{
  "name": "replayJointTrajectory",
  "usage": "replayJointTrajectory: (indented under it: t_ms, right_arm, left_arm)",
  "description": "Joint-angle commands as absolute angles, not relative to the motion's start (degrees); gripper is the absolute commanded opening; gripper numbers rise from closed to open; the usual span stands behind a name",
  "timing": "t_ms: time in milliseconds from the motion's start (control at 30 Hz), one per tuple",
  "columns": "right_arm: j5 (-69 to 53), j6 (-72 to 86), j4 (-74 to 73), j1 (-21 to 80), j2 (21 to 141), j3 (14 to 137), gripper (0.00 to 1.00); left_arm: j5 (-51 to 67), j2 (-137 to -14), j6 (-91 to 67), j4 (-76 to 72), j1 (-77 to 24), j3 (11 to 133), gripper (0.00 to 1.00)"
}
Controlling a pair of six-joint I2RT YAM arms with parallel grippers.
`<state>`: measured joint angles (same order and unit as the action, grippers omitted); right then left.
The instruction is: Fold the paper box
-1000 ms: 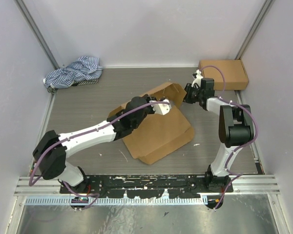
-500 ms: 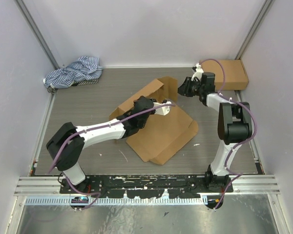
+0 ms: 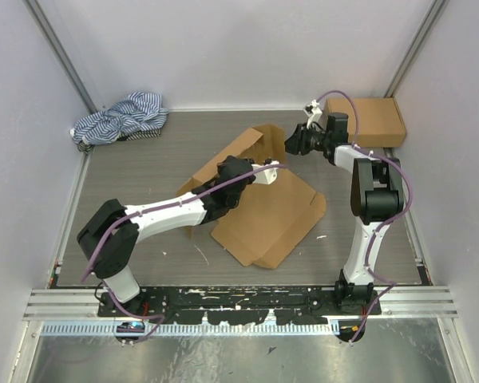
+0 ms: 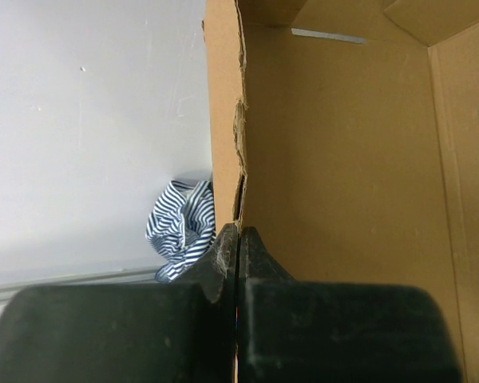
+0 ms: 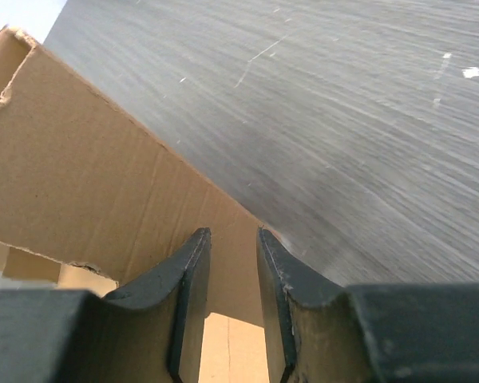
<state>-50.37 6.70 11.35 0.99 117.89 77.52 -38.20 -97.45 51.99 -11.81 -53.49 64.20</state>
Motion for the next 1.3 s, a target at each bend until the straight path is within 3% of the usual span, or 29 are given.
replayJointTrajectory:
  t_ms: [0,333,800,1267]
  right_arm:
    - [-61.7,0.2,8.9,0.8,116.6,79.8,0.36]
    - [-64.4,-7.5,1.5,1.6,112.6,77.7,0.38]
    - [-57.2,-11.5,-0.3,3.7,112.3,81.1,0.55]
    - [-61.3,-20.5,-9.6,6.7,116.9,89.4,0.56]
  left_arm:
    - [-35.5,-94.2,46.6,-6.6,-53.0,67.1,0.0]
    - [-31.8,-94.3,43.2,-2.3,-52.2,69.8,0.0]
    - [-32.1,-95.2,43.3,-1.7,-52.2,69.0,0.0]
    - [-31.1,-96.4,42.2,0.0,-52.2,70.4,0.0]
